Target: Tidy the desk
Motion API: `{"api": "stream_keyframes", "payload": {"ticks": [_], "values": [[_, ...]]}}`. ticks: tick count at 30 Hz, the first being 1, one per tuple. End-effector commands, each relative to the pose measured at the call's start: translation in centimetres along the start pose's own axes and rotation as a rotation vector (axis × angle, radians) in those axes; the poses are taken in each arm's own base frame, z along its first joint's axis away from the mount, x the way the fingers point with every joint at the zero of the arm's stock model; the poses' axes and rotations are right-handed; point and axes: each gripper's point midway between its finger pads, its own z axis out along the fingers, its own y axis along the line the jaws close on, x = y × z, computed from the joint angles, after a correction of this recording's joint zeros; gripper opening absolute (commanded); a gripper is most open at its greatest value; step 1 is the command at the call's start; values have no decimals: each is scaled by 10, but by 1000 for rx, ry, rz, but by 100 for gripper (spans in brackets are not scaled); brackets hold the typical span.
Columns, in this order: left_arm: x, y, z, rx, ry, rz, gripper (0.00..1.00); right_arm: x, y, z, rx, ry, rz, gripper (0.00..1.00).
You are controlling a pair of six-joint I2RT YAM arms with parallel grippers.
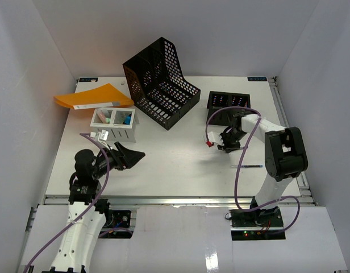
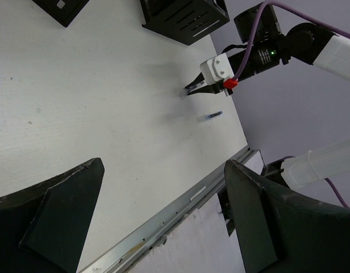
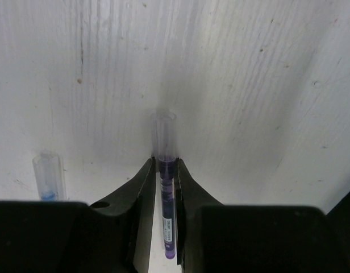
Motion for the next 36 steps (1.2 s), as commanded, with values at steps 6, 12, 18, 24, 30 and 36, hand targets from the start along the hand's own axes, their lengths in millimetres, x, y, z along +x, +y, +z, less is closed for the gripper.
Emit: {"api": "stream_keyframes", "payload": {"ticks": [6, 12, 18, 24, 30, 36], "values": [[-1, 4, -2, -48, 9, -37, 98, -122, -62, -131, 297, -432, 67, 8], [-3, 5, -4, -74, 3, -45, 98, -159, -112, -197, 446, -628, 175, 8], [-5, 6, -5, -88, -5, -45, 98, -164, -168, -247, 563, -824, 283, 8], [-10, 8, -5, -111, -21, -36, 98, -148, -205, -249, 589, -922, 347, 8], [-12, 9, -5, -121, -25, -36, 98, -123, -228, -238, 613, -959, 405, 8], [-12, 9, -4, -122, -24, -34, 98, -100, -243, -223, 617, -970, 427, 9]]}}
